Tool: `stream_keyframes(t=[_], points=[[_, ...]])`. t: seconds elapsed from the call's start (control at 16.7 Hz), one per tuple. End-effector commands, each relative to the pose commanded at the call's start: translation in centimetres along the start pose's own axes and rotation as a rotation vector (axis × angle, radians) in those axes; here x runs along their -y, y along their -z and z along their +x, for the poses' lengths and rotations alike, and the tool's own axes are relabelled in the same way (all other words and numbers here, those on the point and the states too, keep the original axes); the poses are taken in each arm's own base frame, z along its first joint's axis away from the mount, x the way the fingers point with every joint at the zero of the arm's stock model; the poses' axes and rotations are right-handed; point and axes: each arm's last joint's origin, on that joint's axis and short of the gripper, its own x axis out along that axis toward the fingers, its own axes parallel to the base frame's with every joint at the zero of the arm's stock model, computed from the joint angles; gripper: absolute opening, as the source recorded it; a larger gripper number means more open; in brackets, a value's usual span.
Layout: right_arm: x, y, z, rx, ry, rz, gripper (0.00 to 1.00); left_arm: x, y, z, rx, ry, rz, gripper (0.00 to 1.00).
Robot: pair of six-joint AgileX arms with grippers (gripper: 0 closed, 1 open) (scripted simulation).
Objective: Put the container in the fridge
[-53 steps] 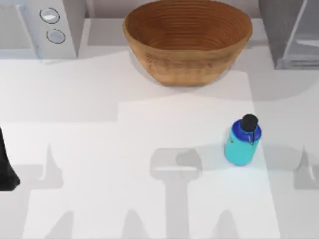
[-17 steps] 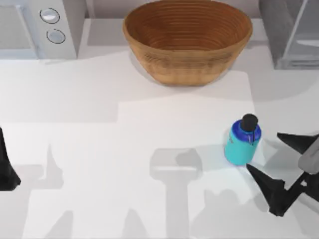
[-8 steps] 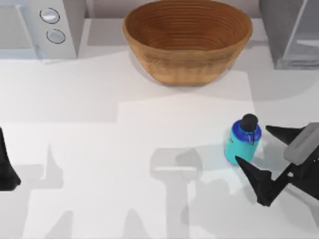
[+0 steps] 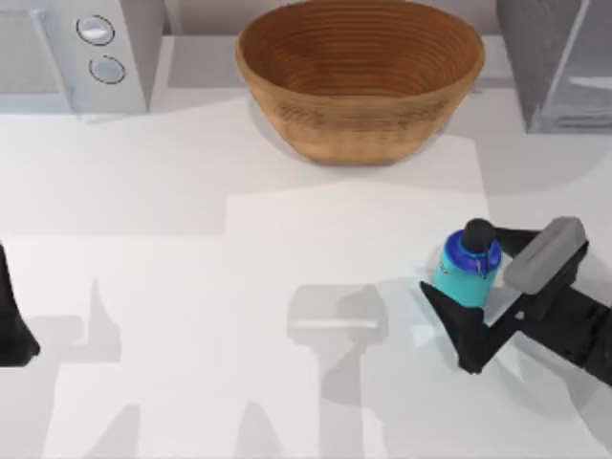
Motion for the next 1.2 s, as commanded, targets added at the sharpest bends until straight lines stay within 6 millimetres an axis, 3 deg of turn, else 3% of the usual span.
stream_keyframes(t=[0.06,0.84,1.2], points=[[0.00,0.00,0.00,0.000,0.000,0.000,1.00,0.00,0.00,0.00,0.000,0.000,0.000,1.00],[0.00,0.00,0.00,0.000,0.000,0.000,0.03,0.00,0.00,0.00,0.000,0.000,0.000,1.00],[0.00,0.00,0.00,0.000,0.000,0.000,0.01,0.00,0.00,0.00,0.000,0.000,0.000,1.00]])
